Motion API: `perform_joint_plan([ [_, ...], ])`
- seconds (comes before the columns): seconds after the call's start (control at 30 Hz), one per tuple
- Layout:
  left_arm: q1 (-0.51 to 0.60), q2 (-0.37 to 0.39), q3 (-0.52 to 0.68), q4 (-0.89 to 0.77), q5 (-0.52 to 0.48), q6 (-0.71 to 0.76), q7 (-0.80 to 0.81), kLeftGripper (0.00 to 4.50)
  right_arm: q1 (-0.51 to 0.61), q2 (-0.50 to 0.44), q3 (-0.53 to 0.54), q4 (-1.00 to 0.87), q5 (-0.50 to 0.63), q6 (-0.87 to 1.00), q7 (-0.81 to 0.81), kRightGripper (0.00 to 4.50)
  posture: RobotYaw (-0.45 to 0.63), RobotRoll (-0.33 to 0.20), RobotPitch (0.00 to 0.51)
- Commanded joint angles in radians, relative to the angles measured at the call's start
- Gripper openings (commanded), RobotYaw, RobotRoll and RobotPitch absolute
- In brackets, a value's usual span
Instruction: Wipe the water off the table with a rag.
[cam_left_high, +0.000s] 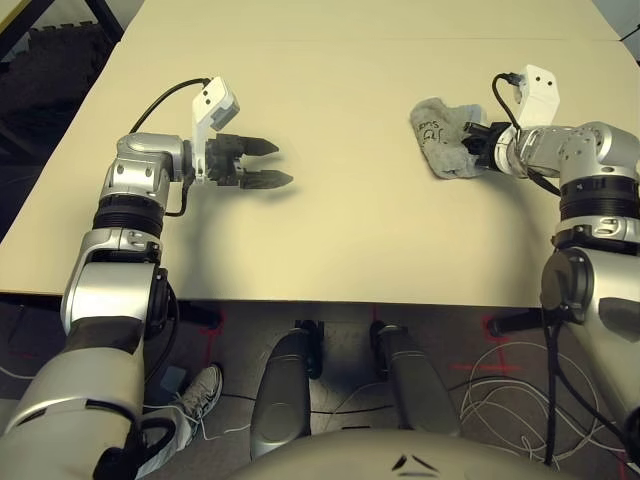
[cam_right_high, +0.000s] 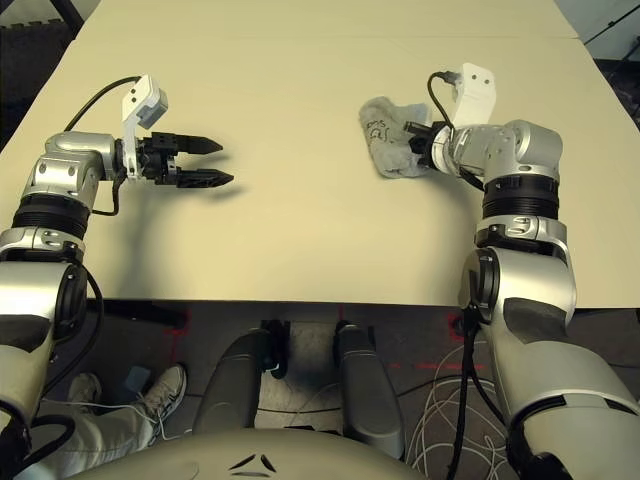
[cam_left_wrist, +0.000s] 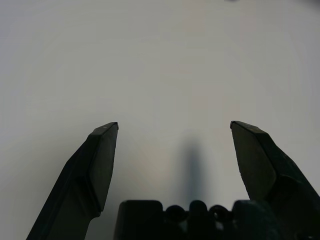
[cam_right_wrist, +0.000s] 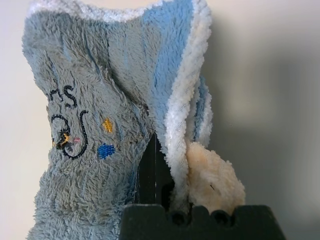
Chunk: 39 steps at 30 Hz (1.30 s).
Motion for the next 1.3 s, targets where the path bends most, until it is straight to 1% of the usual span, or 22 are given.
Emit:
perform_joint_plan([
  [0.03,-0.025,-0.009,0.019,0.043,0.003,-0.037,0.042,4.5,0.007,-0.057,0.023,0.045,-0.056,-0.033,0.0,0.01,-0.16,0.0,0.266],
  [0.23,-0.051,-0.009,0.031,0.095,0.007,-0.08,0.079,4.5,-0.005,-0.14,0.061,0.124,-0.111,-0.085,0.02,0.01,-0.16,0.0,0.263],
  [0.4,-0.065,-0.013,0.048,0.13,0.01,-0.11,0.121,4.5,-0.032,-0.162,0.065,0.196,-0.123,-0.122,0.05,0.01,-0.16,0.0,0.263],
  [0.47,-0.075,-0.023,0.067,0.154,0.008,-0.142,0.187,4.5,-0.042,-0.174,0.109,0.204,-0.145,-0.14,0.116,0.65,-0.16,0.0,0.264],
  [0.5,-0.08,-0.029,0.08,0.166,0.008,-0.169,0.237,4.5,-0.053,-0.184,0.124,0.201,-0.148,-0.155,0.165,0.92,-0.15,0.0,0.265],
  [0.57,-0.087,-0.038,0.102,0.183,0.007,-0.211,0.312,4.5,-0.07,-0.202,0.139,0.192,-0.144,-0.193,0.262,1.61,-0.15,0.0,0.265],
  [0.63,-0.098,-0.05,0.137,0.203,-0.002,-0.254,0.417,4.5,-0.073,-0.227,0.155,0.171,-0.142,-0.251,0.367,2.35,-0.14,0.0,0.266],
  [0.7,-0.108,-0.064,0.183,0.22,-0.014,-0.303,0.548,4.5,-0.063,-0.261,0.175,0.142,-0.152,-0.35,0.47,3.11,-0.13,0.0,0.266],
  [0.77,-0.11,-0.08,0.219,0.225,-0.022,-0.35,0.657,4.5,-0.067,-0.277,0.143,0.157,-0.15,-0.478,0.487,3.87,-0.13,0.0,0.263],
  [0.8,-0.112,-0.087,0.229,0.228,-0.021,-0.362,0.687,4.5,-0.073,-0.28,0.127,0.175,-0.149,-0.521,0.48,4.25,-0.13,0.0,0.263],
  [0.83,-0.112,-0.095,0.241,0.232,-0.022,-0.379,0.727,4.5,-0.084,-0.286,0.106,0.21,-0.148,-0.579,0.455,4.49,-0.13,0.0,0.263],
  [0.93,-0.101,-0.114,0.263,0.252,-0.012,-0.429,0.832,4.5,-0.11,-0.297,0.043,0.328,-0.145,-0.775,0.36,4.49,-0.13,0.0,0.262],
  [1.03,-0.089,-0.124,0.279,0.281,-0.007,-0.463,0.937,4.5,-0.098,-0.304,0.044,0.43,-0.186,-0.96,0.306,4.49,-0.14,0.0,0.261],
  [1.07,-0.087,-0.129,0.279,0.292,-0.002,-0.469,0.965,4.5,-0.095,-0.302,0.032,0.459,-0.181,-1.001,0.292,4.49,-0.14,0.0,0.26],
  [1.2,-0.077,-0.153,0.274,0.325,0.012,-0.481,1.032,4.5,-0.065,-0.298,0.007,0.539,-0.187,-1.123,0.235,4.49,-0.15,0.0,0.259],
  [1.3,-0.073,-0.179,0.27,0.337,0.016,-0.483,1.05,4.5,-0.039,-0.308,0.01,0.571,-0.21,-1.152,0.175,4.49,-0.15,0.0,0.257],
])
